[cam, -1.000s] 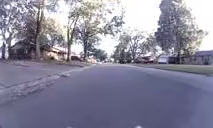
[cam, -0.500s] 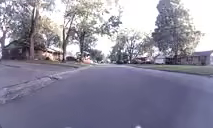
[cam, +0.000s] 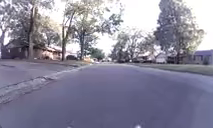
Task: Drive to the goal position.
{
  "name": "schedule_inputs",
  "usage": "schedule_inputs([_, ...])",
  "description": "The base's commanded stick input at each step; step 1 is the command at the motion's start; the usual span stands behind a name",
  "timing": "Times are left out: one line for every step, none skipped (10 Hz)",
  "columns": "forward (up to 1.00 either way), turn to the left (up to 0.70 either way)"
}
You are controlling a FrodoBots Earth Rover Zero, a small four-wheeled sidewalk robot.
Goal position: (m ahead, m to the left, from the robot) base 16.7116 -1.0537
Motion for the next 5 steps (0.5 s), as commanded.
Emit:
schedule_inputs([1.00, 0.01])
schedule_inputs([1.00, 0.00])
schedule_inputs([1.00, 0.00])
schedule_inputs([1.00, 0.00])
schedule_inputs([1.00, 0.00])
